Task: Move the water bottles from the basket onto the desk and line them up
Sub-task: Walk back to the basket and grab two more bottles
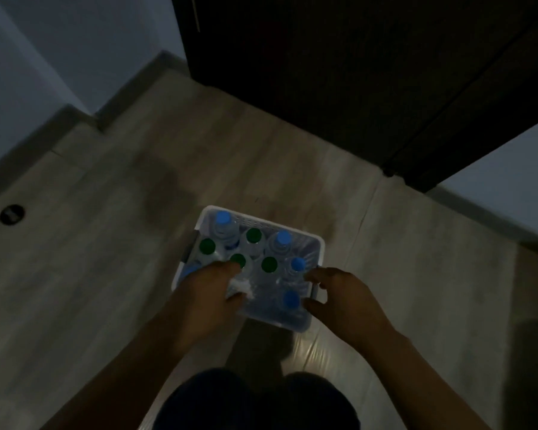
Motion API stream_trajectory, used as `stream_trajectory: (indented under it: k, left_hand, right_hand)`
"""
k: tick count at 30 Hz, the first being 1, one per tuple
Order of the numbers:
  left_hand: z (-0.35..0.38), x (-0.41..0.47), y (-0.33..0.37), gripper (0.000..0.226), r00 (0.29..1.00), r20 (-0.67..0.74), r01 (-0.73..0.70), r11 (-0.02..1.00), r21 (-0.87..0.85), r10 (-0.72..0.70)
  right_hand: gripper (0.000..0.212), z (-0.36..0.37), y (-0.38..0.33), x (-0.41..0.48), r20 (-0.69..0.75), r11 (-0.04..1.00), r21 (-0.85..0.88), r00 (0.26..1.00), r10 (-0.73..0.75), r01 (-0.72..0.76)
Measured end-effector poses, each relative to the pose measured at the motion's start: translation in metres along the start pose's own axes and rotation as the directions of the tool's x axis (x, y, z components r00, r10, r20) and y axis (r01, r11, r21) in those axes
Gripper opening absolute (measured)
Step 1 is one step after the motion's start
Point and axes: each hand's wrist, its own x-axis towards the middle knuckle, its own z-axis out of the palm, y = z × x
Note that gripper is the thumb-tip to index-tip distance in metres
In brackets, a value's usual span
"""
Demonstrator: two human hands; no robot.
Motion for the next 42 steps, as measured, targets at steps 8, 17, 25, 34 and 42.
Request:
stream_trajectory:
  k: [8, 17, 25, 34, 42]
  left_hand:
    - [0.044, 0.044, -0.05, 0.046, 0.978, -0.196, -0.06, 0.996, 0.07, 0.073]
    - [0.079, 0.063, -0.078, 0.04, 0.933, -0.302, -0.2, 0.98, 0.011, 0.194]
    - [0.113, 0.086, -0.092, 0.043, 0.881, -0.442, -0.272, 0.945, -0.181, 0.168]
    - [0.138, 0.099, -0.096, 0.032, 0.772, -0.624, -0.343, 0.904, -0.256, 0.116]
    - [0.144, 0.095, -0.097, 0.016, 0.772, -0.632, -0.329, 0.896, -0.298, 0.073]
  right_hand:
    - [0.048, 0.059, 0.043, 0.044, -0.147, 0.983, -0.026, 0.972, -0.184, 0.182]
    - [0.052, 0.098, 0.068, 0.044, -0.235, 0.951, 0.011, 0.926, -0.297, 0.308]
    - [0.038, 0.134, 0.083, 0.054, -0.319, 0.905, 0.114, 0.878, -0.358, 0.41]
    - [0.036, 0.16, 0.082, 0.064, -0.424, 0.833, 0.318, 0.854, -0.303, 0.453]
    - [0.03, 0.168, 0.085, 0.067, -0.478, 0.749, 0.462, 0.845, -0.241, 0.475]
